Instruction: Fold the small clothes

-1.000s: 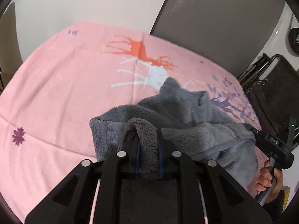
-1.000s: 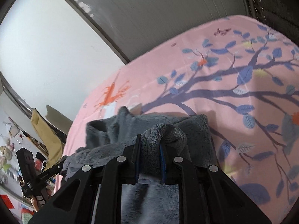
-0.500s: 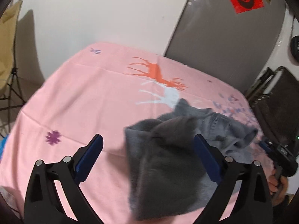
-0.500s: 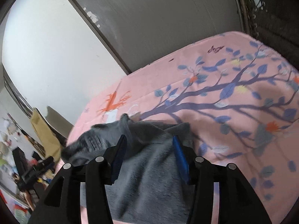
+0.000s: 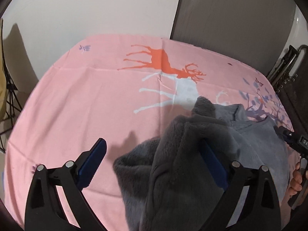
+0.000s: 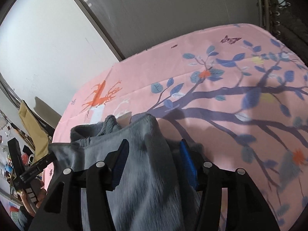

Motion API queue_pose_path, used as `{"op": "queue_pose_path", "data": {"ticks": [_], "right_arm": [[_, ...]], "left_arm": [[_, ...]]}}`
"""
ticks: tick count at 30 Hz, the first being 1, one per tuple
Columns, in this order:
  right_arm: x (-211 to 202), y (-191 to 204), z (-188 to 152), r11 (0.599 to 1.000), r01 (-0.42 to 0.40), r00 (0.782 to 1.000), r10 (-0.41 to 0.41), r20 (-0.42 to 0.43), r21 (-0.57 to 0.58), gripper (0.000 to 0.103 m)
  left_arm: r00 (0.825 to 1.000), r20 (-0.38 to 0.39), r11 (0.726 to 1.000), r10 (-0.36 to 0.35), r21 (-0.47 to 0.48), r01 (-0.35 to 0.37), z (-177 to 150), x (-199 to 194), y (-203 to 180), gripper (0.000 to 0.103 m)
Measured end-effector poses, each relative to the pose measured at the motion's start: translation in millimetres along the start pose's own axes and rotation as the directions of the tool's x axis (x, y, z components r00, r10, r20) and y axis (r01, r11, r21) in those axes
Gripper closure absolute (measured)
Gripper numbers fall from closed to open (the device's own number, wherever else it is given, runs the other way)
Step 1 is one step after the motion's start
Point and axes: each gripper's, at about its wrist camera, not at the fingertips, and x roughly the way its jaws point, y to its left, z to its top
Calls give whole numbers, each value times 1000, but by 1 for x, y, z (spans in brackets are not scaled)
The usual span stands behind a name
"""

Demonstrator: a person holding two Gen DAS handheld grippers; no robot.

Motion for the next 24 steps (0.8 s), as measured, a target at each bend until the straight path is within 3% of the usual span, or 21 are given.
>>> {"op": "queue_pose_path", "data": {"ticks": [2,3,4,5,7,10,12,14,16,18,21,23,24], "right_arm": [[13,5,5,1000,-3,1000,3,-23,-13,48],[20,8,7,1000,0,999,-1,-36,-25,51],[23,11,7,999,10,999,-11,-40,-38,74],[23,16,7,998,26,999,-28,-33,-54,89],[9,23,9,996,29,999,-26,41,-78,94],[-6,20,15,997,32,992,-24,120,-67,96],[-2,14,20,997,61,991,-54,123,-51,98],[11,-1,22,995,101,991,-99,91,-17,100],[27,-18,21,992,120,992,-121,32,37,100],[31,-28,17,994,68,998,-68,-7,90,100],[17,-21,14,997,23,999,-26,40,71,93],[8,-10,14,999,30,997,-32,71,25,56],[7,-4,14,1000,29,997,-29,76,7,56]], "left_arm": [[999,-17,999,-29,-23,29,0,6,3,32],[998,-30,998,-52,-33,51,-1,9,4,53],[997,-39,997,-70,-37,69,-1,12,4,78],[996,-46,996,-83,-39,81,-1,13,5,85],[997,-9,996,-75,-44,75,-1,5,5,90],[997,57,998,-50,-34,52,5,-8,4,90],[999,45,999,-20,-32,21,8,-1,2,90],[999,0,999,41,-9,-41,5,19,-1,88],[998,-44,999,52,-14,-53,2,32,0,82],[998,-19,998,57,-10,-58,2,25,-1,76],[998,34,998,58,24,-58,2,8,-6,57],[996,52,997,68,42,-70,2,1,-10,53],[997,48,997,65,46,-68,2,1,-12,52]]}}
